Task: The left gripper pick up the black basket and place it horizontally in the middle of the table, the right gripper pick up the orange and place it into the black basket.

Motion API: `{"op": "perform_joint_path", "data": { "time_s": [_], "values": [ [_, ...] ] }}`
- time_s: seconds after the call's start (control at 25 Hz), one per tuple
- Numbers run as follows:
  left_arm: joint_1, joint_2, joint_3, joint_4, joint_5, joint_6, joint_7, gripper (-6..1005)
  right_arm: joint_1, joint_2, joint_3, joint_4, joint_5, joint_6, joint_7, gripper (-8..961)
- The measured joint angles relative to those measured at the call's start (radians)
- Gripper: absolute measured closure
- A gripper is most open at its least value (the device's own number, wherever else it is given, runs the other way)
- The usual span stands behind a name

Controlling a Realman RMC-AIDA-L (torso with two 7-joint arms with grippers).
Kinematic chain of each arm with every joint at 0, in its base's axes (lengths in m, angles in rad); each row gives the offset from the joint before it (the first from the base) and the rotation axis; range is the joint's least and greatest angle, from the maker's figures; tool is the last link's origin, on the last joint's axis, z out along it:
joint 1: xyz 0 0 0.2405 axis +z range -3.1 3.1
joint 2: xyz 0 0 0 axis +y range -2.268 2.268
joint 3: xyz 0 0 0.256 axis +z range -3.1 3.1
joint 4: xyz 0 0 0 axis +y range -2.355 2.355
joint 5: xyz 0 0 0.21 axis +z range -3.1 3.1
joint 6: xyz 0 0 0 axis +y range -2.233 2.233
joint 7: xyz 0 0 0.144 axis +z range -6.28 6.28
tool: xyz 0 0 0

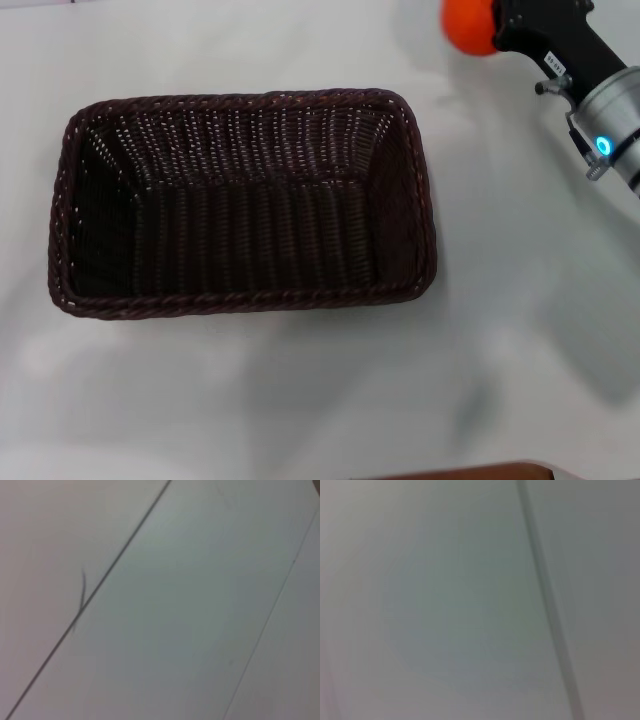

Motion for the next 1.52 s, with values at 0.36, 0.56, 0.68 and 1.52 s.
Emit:
{"op": "perform_joint_path", "data": {
  "time_s": [0.36,0.56,0.68,1.52],
  "values": [
    [-0.004,-0.002,-0.055,0.075,-0.027,-0.022,0.115,212,-0.099,0.007,-0.083,0.143,-0.298,0.343,0.018,892],
    [-0.004,-0.001,-0.091,0.100,-0.037,-0.031,0.126,212,-0.069,0.007,-0.166,0.125,-0.351,0.352,0.033,854],
    [0.000,-0.001,-0.098,0.100,-0.037,-0.035,0.141,212,-0.039,0.013,-0.189,0.074,-0.354,0.346,0.057,774],
    [-0.026,-0.002,-0.192,0.373,-0.037,-0.040,0.690,213,-0.049,0.016,0.097,-0.261,-0.042,0.506,0.078,75]
  ]
}}
